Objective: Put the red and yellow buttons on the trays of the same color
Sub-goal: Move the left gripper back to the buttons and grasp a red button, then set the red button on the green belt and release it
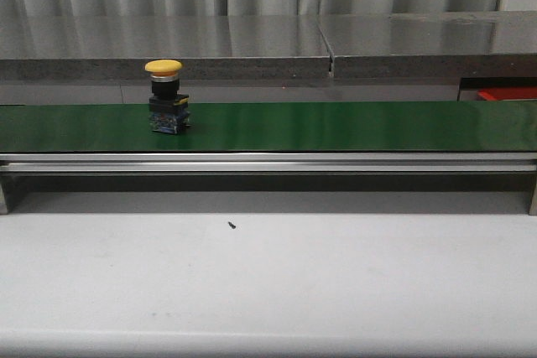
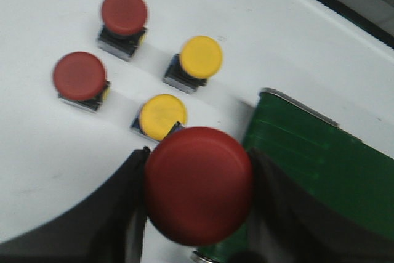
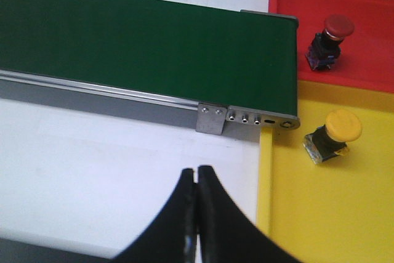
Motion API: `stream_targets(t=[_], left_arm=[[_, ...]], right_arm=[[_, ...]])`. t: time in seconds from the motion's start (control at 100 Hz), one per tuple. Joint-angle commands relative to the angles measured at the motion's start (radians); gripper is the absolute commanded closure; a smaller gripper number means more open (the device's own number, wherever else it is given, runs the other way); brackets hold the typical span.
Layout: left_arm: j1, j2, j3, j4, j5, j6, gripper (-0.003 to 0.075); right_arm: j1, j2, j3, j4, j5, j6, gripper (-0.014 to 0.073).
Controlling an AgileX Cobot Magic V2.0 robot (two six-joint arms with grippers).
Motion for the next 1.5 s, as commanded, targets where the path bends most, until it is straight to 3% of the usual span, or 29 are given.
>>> stream_targets(t=[0.0,0.37,0.92,0.99,1.06,1.23,1.28,1.31,1.49], left_arm=[[-0.057,-0.076,-0.035,-0.015,-0.009,0.003,0.0739],[-0.296,-0.019,-0.035,0.135,0.004,0.003,0.0739],[-0.322,0.054,0.01,0.131,-0.031,0.003,0.0733],[-0.322,0.054,0.01,0.129,-0.029,0.003,0.068],[-0.322,0.054,0.01,0.126,-0.027,0.005,0.0569],[-0.322,0.052,0.006,0.049,-0.02,0.04,0.011],[-0.322,0.048,0.004,0.031,-0.02,0.04,0.0019],[-0.322,0.043,0.004,0.024,-0.023,0.04,-0.0002],[-0.333,-0.014,0.004,0.011,-0.055,0.056,0.0085]], right_arm=[[0.0,-0.001,-0.023,0.016,-0.056,-0.003,0.066],[0.0,-0.001,-0.023,0.016,-0.056,-0.003,0.066],[0.0,-0.001,-0.023,0.016,-0.056,-0.003,0.066],[0.0,-0.001,-0.023,0.016,-0.056,-0.003,0.066],[0.0,-0.001,-0.023,0.016,-0.056,-0.003,0.066],[0.0,-0.001,-0.023,0.016,-0.056,-0.003,0.066],[0.0,-0.001,-0.023,0.016,-0.056,-0.003,0.066],[0.0,-0.001,-0.023,0.016,-0.056,-0.003,0.066],[0.0,-0.001,-0.023,0.016,-0.056,-0.003,0.066]])
